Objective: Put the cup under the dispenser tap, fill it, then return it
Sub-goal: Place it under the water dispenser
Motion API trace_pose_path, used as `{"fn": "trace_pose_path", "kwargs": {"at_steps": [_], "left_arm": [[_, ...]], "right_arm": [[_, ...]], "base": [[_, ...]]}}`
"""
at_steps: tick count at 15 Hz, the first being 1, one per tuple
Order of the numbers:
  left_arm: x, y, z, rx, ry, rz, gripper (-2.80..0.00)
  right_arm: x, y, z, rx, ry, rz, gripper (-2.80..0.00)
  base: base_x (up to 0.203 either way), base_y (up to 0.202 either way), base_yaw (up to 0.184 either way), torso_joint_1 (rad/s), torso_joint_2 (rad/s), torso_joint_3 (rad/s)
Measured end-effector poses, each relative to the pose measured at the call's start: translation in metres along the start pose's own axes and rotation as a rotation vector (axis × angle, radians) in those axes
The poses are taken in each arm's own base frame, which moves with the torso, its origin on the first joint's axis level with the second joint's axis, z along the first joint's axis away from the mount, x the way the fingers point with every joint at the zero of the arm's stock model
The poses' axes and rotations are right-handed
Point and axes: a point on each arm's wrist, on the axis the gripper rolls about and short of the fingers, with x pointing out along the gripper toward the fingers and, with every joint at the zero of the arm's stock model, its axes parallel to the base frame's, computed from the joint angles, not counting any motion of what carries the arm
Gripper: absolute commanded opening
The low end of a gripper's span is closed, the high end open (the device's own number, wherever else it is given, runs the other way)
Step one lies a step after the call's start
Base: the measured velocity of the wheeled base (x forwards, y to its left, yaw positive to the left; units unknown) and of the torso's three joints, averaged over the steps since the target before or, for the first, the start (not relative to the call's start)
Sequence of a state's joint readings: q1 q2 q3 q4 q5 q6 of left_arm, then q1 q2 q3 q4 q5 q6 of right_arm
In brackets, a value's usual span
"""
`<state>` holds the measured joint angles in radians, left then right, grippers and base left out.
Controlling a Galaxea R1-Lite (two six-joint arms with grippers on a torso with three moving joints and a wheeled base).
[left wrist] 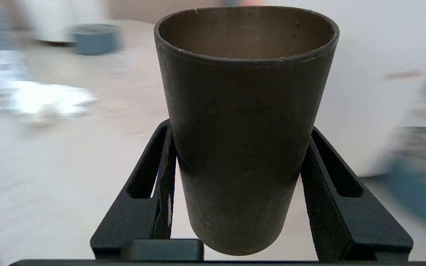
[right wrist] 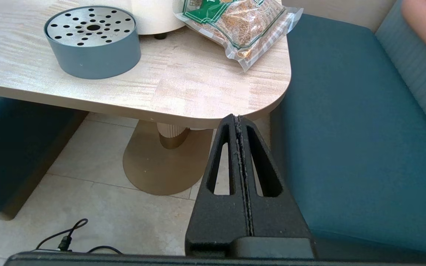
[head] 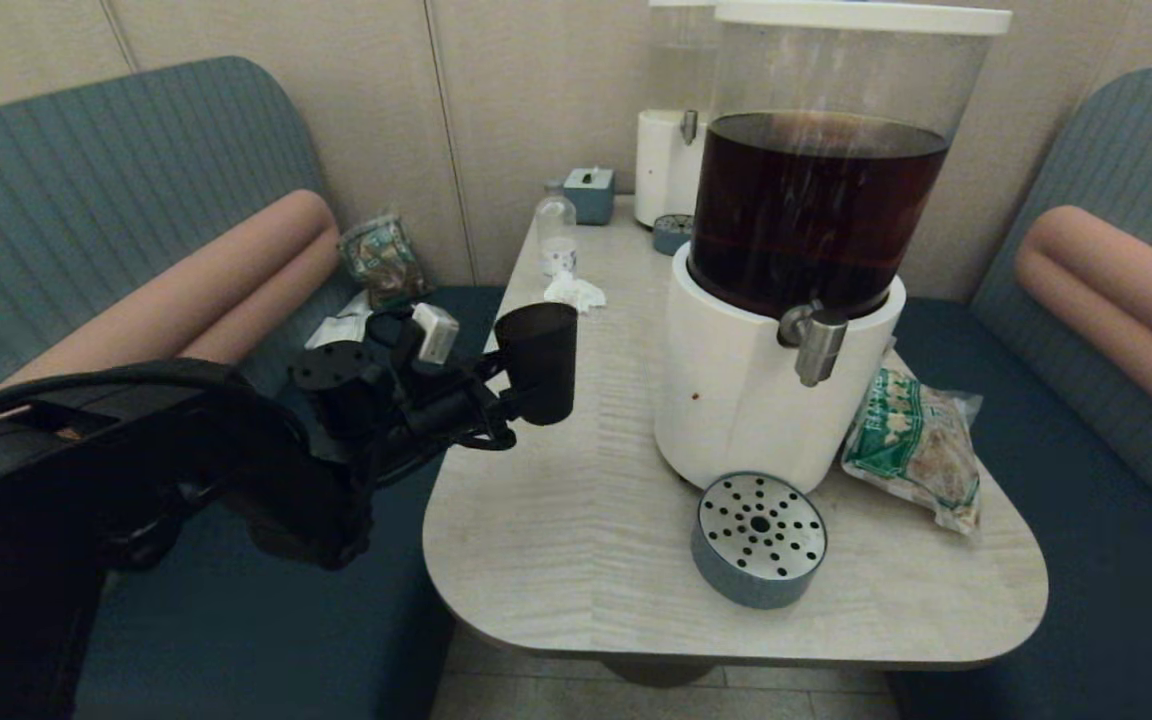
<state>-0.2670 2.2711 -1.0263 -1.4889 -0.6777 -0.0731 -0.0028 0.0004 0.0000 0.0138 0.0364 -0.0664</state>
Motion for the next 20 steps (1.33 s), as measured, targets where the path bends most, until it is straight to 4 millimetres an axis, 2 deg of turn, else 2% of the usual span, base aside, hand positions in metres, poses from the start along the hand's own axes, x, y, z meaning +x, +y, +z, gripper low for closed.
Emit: {"fn": "trace_pose_path", "kwargs": {"at_steps": [5,9,12,20], "left_arm": [[0.031,-0.089,0.026,-0.059,-0.048,-0.192,-2.8],[0.047,-0.129,0.026,-0.105,-0.056,-0.254,-2.8],[0.056,-0.142,0.014,-0.135,-0.038,-0.268,-2.8],[0.077,-0.148,-0.028,-0.176,0.001,-0.284,-2.8]], "right_arm": [[0.0,0.0,0.0,0.0,0.0,-0.001,-2.8],[0.0,0.0,0.0,-0.001,0.0,0.0,-2.8],[0.0,0.0,0.0,0.0,0.0,0.0,-2.8],[0.0,0.0,0.0,0.0,0.0,0.0,-2.8]], "base": [[0.0,0.0,0.0,0.0,0.0,0.0],[0.0,0.0,0.0,0.0,0.0,0.0],[0.0,0.0,0.0,0.0,0.0,0.0],[0.0,0.0,0.0,0.0,0.0,0.0]]}}
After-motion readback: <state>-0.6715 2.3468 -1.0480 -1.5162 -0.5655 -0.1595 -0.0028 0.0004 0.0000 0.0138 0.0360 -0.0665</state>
